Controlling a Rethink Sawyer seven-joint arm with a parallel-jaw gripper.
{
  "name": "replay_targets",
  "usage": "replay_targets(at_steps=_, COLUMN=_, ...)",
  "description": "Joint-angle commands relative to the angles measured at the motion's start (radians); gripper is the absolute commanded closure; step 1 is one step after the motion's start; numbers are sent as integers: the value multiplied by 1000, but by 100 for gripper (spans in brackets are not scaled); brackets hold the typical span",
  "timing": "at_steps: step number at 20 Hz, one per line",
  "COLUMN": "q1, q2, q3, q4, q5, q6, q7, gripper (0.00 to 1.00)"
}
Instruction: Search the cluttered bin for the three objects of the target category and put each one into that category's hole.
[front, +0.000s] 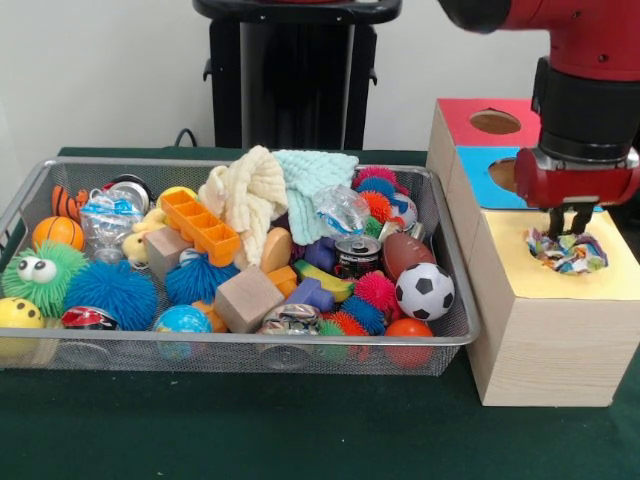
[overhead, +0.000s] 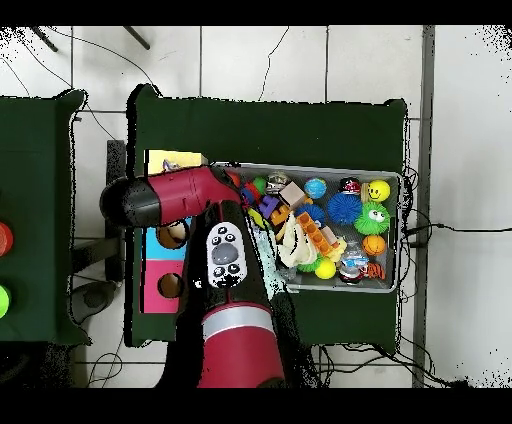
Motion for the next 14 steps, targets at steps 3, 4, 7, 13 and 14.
replay_targets(at_steps=3, q1=-38, q2=152, q3=92, q4=-76, q5=-78, q6=45, q7=-114, gripper=100)
replay_targets(at_steps=4, q1=-38, q2=164, q3=93, q4=-88, q5=-78, q6=44, q7=-115, gripper=100)
replay_targets(at_steps=7, q1=-35, q2=185, q3=94, q4=-116, q5=-78, q6=47, q7=-120, gripper=100)
replay_targets(at_steps=13, q1=-29, q2=185, q3=88, q4=-125, q5=-83, q6=36, q7=-110, gripper=100)
replay_targets(at_steps=14, q1=-29, q2=184, q3=88, q4=-120, q5=-83, q6=21, q7=-103, gripper=100)
